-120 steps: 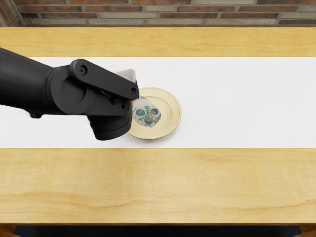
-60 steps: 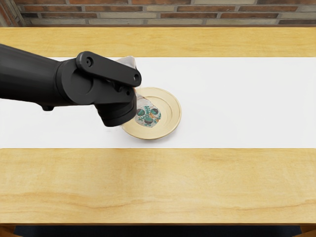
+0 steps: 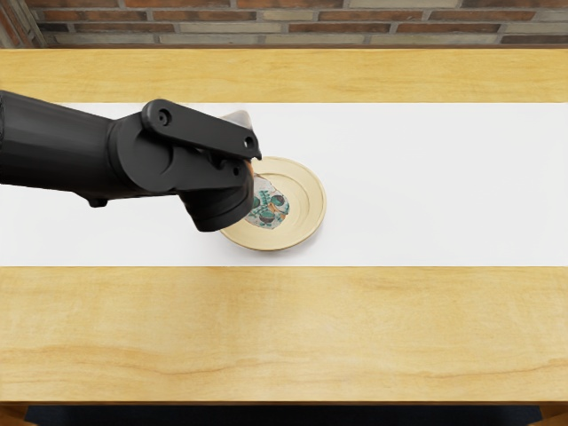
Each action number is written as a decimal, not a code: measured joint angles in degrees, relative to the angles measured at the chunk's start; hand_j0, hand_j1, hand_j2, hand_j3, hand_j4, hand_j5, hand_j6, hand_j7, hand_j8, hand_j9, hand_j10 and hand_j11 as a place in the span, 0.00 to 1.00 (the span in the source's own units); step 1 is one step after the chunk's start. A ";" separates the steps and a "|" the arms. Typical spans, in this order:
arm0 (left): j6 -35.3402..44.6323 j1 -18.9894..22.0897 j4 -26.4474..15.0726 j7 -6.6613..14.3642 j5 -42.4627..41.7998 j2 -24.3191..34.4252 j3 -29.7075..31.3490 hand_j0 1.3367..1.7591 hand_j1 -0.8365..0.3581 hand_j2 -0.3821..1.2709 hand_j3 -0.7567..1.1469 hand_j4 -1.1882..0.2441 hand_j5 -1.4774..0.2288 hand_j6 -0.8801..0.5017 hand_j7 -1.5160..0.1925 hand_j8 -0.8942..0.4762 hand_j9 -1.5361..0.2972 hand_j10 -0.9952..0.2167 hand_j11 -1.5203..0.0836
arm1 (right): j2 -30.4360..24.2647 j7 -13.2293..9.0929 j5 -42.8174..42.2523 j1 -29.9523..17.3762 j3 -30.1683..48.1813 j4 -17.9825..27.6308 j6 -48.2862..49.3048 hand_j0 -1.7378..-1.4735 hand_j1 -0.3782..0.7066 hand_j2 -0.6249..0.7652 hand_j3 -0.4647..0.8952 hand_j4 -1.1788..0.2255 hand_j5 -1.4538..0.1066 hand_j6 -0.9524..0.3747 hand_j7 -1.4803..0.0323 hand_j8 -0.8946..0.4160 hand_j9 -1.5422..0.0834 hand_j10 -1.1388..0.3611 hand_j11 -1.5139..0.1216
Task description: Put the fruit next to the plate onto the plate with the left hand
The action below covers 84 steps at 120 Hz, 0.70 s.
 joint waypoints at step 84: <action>-0.76 6.03 2.62 0.01 4.53 0.00 -4.64 0.76 0.44 0.62 0.40 0.34 0.32 0.15 0.35 0.24 0.34 0.22 0.37 | 0.00 -0.08 0.00 0.00 0.00 0.09 0.00 0.30 0.07 0.44 0.34 0.81 0.90 0.69 0.95 0.65 0.92 0.73 0.90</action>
